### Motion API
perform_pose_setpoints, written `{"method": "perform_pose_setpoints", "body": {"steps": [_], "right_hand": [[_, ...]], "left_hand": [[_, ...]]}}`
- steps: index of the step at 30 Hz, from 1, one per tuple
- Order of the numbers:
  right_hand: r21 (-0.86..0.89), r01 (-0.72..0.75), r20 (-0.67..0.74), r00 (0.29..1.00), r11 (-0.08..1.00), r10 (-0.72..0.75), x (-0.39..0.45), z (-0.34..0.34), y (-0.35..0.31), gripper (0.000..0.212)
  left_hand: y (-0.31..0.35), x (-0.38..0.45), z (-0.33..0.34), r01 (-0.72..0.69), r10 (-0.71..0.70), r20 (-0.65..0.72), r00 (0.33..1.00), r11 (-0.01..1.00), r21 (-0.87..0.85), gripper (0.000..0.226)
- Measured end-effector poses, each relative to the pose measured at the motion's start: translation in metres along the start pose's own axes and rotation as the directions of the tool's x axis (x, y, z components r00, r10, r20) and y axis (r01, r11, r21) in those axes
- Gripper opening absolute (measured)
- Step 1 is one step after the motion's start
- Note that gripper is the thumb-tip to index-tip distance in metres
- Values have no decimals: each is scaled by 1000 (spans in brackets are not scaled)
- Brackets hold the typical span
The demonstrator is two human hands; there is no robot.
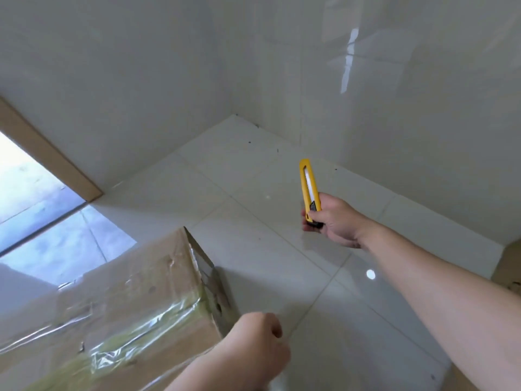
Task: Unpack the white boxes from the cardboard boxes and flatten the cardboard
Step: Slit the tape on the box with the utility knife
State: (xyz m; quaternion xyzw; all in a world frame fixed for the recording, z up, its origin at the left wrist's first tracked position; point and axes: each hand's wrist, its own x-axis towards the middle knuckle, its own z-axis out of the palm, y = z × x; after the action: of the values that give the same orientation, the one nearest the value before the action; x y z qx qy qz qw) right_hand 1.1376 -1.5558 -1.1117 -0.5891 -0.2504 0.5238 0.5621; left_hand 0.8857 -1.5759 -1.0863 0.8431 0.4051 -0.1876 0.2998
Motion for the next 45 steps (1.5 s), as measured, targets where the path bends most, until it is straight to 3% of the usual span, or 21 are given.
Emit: {"method": "perform_pose_setpoints", "body": {"steps": [3,5,6,8,9,10,12,15,17,20,22,27,32,33,34,35,36,37,39,41,45], "right_hand": [[-1,56,150,987,998,-55,-26,53,-25,13],[-19,121,202,973,992,-115,-48,85,-37,12],[-5,148,226,964,989,-143,-61,99,-43,13],[46,179,288,940,983,-184,-88,124,-50,16],[70,186,323,925,980,-199,-102,136,-52,19],[90,186,348,914,978,-206,-116,150,-52,23],[103,180,345,916,978,-205,-137,174,-51,29],[113,163,316,929,980,-191,-152,196,-47,34],[162,103,368,916,981,-157,-154,200,-48,30],[191,87,410,898,978,-160,-151,203,-49,20],[163,155,368,907,974,-205,-146,209,-44,16],[99,276,201,935,956,-291,-136,221,-35,36],[63,238,148,958,969,-245,-128,218,-40,42],[67,221,153,961,973,-229,-127,214,-41,41],[61,209,151,965,976,-216,-125,208,-41,39],[39,202,140,969,979,-205,-123,200,-41,35],[4,193,119,974,981,-192,-121,192,-40,30],[-37,178,93,980,983,-174,-118,183,-38,24],[-118,134,39,991,984,-131,-114,168,-30,16],[-206,92,-12,995,974,-96,-112,155,-19,16],[-311,24,-58,997,950,-44,-115,139,4,23]], "left_hand": [[-3,-11,-21,-130,109,-175,979,985,-114,19],[-7,-11,-49,-159,19,-368,930,921,-355,17],[-11,-13,-66,-189,-91,-433,897,806,-560,18],[-17,-20,-100,-320,-227,-403,887,327,-889,26],[-19,-27,-114,-365,-181,-370,911,60,-929,34],[-20,-35,-123,-378,-103,-366,925,-143,-915,42],[-20,-50,-133,-399,15,-426,905,-323,-858,47],[-24,-62,-131,-438,34,-497,867,-422,-794,41],[-31,-66,-126,-437,60,-502,863,-411,-800,40],[-46,-68,-116,-406,166,-457,874,-267,-874,34],[-53,-69,-112,-390,179,-433,883,-229,-892,31],[-50,-69,-111,-385,155,-419,895,-207,-899,31],[-51,-60,-113,-408,119,-419,900,-108,-907,40],[-56,-57,-113,-431,118,-427,897,12,-902,42],[-64,-53,-110,-460,121,-444,888,223,-860,39],[-74,-49,-106,-467,141,-465,874,504,-726,33],[-85,-45,-100,-439,198,-481,854,770,-463,27],[-94,-43,-95,-413,318,-436,842,899,-143,25],[-104,-43,-84,-485,544,-192,817,828,282,30],[-106,-42,-72,-568,631,-23,775,712,413,40],[-100,-34,-51,-622,703,83,707,560,547,32]]}}
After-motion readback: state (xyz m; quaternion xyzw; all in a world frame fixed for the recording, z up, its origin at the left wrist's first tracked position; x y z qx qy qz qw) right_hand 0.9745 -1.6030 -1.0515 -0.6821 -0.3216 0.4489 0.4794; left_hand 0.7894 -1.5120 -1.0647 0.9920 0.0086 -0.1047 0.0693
